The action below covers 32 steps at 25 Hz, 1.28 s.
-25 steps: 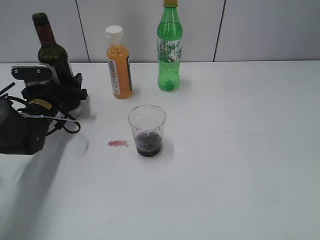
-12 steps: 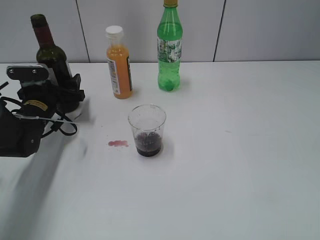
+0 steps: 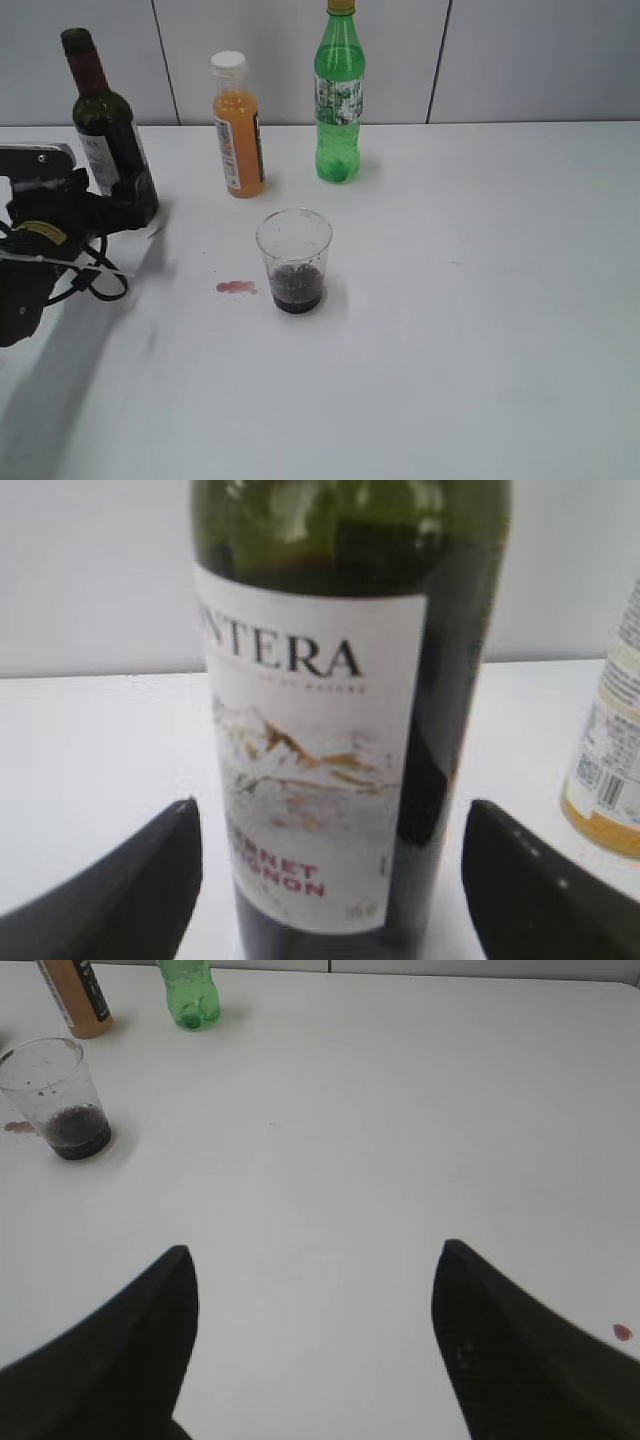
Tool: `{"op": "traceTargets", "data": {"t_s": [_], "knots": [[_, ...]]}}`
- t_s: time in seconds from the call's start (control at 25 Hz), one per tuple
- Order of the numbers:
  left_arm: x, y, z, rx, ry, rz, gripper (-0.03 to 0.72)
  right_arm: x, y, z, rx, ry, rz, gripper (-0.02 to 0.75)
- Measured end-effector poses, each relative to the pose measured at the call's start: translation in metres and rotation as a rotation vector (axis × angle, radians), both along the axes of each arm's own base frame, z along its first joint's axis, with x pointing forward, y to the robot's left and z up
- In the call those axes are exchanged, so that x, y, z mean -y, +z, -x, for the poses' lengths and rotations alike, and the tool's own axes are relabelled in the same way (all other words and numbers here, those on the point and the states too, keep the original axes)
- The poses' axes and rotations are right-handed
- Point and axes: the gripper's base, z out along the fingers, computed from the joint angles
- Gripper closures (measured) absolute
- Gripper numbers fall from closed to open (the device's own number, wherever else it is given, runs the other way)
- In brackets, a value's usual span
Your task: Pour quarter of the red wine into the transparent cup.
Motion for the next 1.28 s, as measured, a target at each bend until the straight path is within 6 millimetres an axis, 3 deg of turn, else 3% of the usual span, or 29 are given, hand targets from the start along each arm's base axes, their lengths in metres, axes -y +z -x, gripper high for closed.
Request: {"op": "traceTargets", "data": {"t_s": [0.24, 0.4, 0.56, 0.8, 1.04, 1.16, 1.28], "knots": [[-0.007, 0.025, 0.029, 0.003, 0.000, 0.001, 0.073, 0.000, 0.000, 0.000, 0.000, 0.000, 0.000, 0.153], [-0.009, 0.066, 0.044, 0.039, -0.007, 0.024, 0.073, 0.000, 0.000, 0.000, 0.000, 0.000, 0.000, 0.153], [-0.008, 0.109, 0.058, -0.051, -0.046, 0.057, 0.077, 0.000, 0.000, 0.000, 0.000, 0.000, 0.000, 0.153], [-0.005, 0.162, 0.082, -0.364, -0.143, 0.112, 0.098, 0.000, 0.000, 0.000, 0.000, 0.000, 0.000, 0.153], [-0.009, 0.212, 0.093, -0.691, -0.213, 0.119, 0.099, 0.000, 0.000, 0.000, 0.000, 0.000, 0.000, 0.153], [-0.019, 0.239, 0.097, -0.810, -0.214, 0.118, 0.102, 0.000, 0.000, 0.000, 0.000, 0.000, 0.000, 0.153], [-0.033, 0.253, 0.106, -0.874, -0.182, 0.116, 0.102, 0.000, 0.000, 0.000, 0.000, 0.000, 0.000, 0.153]]}}
